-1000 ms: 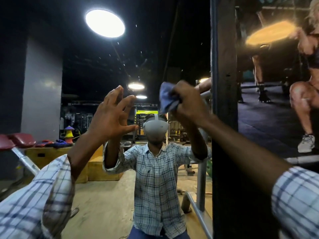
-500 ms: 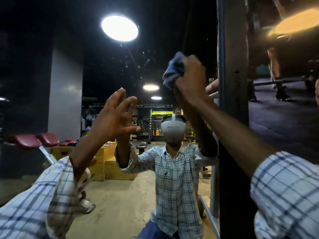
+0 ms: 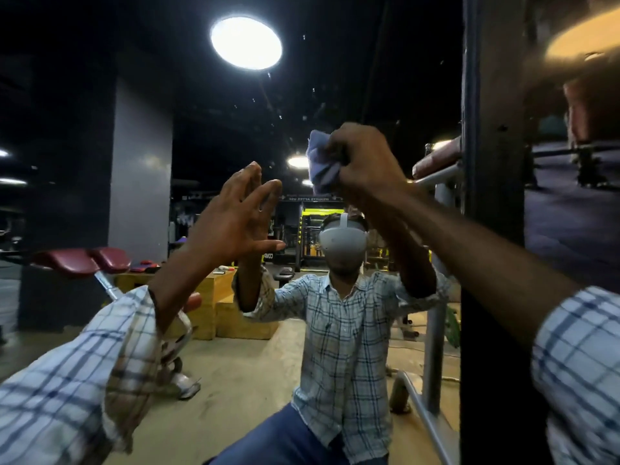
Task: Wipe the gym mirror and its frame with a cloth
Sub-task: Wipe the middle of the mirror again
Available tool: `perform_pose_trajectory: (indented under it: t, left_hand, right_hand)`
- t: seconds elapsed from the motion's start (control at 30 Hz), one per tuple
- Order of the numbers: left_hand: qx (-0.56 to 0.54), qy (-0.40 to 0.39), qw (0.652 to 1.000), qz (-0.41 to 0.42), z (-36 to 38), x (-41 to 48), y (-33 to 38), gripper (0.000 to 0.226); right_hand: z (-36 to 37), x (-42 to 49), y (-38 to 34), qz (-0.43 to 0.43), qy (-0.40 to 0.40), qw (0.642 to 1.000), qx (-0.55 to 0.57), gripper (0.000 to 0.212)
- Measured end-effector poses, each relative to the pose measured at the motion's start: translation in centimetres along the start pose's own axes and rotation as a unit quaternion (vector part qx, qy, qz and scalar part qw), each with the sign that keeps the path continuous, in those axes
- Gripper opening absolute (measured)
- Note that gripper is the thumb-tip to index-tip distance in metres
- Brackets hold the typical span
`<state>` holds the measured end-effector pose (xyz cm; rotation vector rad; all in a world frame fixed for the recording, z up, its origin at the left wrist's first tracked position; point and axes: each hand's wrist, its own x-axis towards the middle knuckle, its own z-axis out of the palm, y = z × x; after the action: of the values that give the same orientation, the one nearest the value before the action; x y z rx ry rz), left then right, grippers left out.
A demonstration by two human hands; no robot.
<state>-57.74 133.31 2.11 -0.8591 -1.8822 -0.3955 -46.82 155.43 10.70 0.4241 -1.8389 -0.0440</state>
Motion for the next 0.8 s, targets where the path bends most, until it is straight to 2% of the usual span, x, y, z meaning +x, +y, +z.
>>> perform_pose_trajectory:
  t: [0.07, 0.13, 0.17, 0.2, 0.27, 0.33, 0.37, 0.4, 0.43, 0.5, 0.53, 0.57, 0.6, 0.63, 0.67, 0.7, 0.73, 0.77, 0.8]
  left_hand:
    - [0.012, -0.001, 1.000, 0.011, -0.6, 0.0, -1.5, 0.113]
    - [0.002, 0.000, 1.000, 0.002, -1.0, -0.2, -3.0, 0.113]
    - [-0.003, -0.002, 1.000, 0.000, -1.1, -0.5, -3.7, 0.113]
    - [-0.004, -0.004, 1.000, 0.004, -1.1, -0.7, -4.4, 0.113]
    - [0.003, 0.002, 1.000, 0.020, -1.0, -1.1, -5.5, 0.112]
    - [0.010, 0.009, 0.999, 0.029, -1.0, -1.2, -6.2, 0.112]
    - [0.011, 0.008, 0.999, 0.031, -0.9, -1.1, -6.4, 0.113]
    - [0.010, 0.007, 0.999, 0.033, -0.9, -1.1, -6.6, 0.113]
    - [0.008, 0.010, 0.999, 0.034, -0.8, -1.1, -6.8, 0.113]
    - [-0.003, 0.018, 0.999, 0.042, -0.5, -1.1, -7.2, 0.113]
    - [-0.010, 0.023, 0.999, 0.044, -0.3, -1.2, -7.4, 0.113]
    - [-0.014, 0.025, 0.999, 0.045, -0.2, -1.3, -7.4, 0.113]
    - [-0.015, 0.025, 0.998, 0.046, -0.2, -1.3, -7.5, 0.113]
    - [-0.013, 0.026, 0.998, 0.050, -0.1, -1.3, -7.7, 0.113]
    - [-0.011, 0.026, 0.998, 0.057, -0.2, -1.2, -7.9, 0.112]
    - [-0.011, 0.025, 0.998, 0.062, -0.3, -1.3, -8.3, 0.111]
    - [-0.013, 0.025, 0.998, 0.064, -0.4, -1.3, -8.7, 0.111]
    - [-0.016, 0.025, 0.998, 0.063, -0.5, -1.4, -9.2, 0.110]
    - [-0.018, 0.026, 0.998, 0.062, -0.6, -1.5, -9.7, 0.110]
  right_hand:
    - [-1.0, 2.6, 1.2, 0.064, 0.084, 0.993, -0.057, 0.021]
    - [-1.6, 4.0, 2.4, 0.199, 0.191, 0.960, -0.055, 0.018]
    - [-0.9, 3.6, 2.1, 0.225, 0.216, 0.950, -0.033, 0.020]
    - [0.4, 2.7, 1.0, 0.209, 0.208, 0.955, -0.016, 0.023]
    - [3.4, -0.3, -2.4, 0.082, 0.091, 0.992, 0.031, 0.025]
    - [4.3, -3.1, -4.2, -0.040, -0.064, 0.997, 0.034, 0.027]
    - [3.9, -3.5, -3.9, -0.052, -0.082, 0.995, 0.011, 0.028]
    - [3.4, -3.3, -2.8, -0.008, -0.041, 0.999, -0.005, 0.029]
    - [2.8, -3.0, -1.7, 0.060, 0.037, 0.997, -0.023, 0.028]
    - [2.6, -3.4, -0.8, 0.196, 0.201, 0.957, -0.066, 0.030]
    - [3.6, -4.1, -1.6, 0.205, 0.218, 0.953, -0.049, 0.032]
    - [5.0, -5.1, -3.1, 0.158, 0.171, 0.972, -0.014, 0.033]
    - [6.5, -6.2, -4.6, 0.082, 0.079, 0.993, 0.018, 0.035]
    - [7.5, -7.4, -5.4, 0.020, -0.023, 0.999, 0.025, 0.037]
    - [7.6, -8.1, -5.4, -0.017, -0.090, 0.996, 0.017, 0.038]
    - [7.1, -7.9, -5.0, -0.015, -0.089, 0.996, 0.004, 0.037]
    - [6.7, -7.4, -3.9, 0.031, -0.033, 0.999, 0.000, 0.035]
    - [6.1, -6.9, -3.3, 0.102, 0.058, 0.993, -0.004, 0.033]
    - [6.0, -6.5, -2.9, 0.177, 0.157, 0.972, -0.006, 0.030]
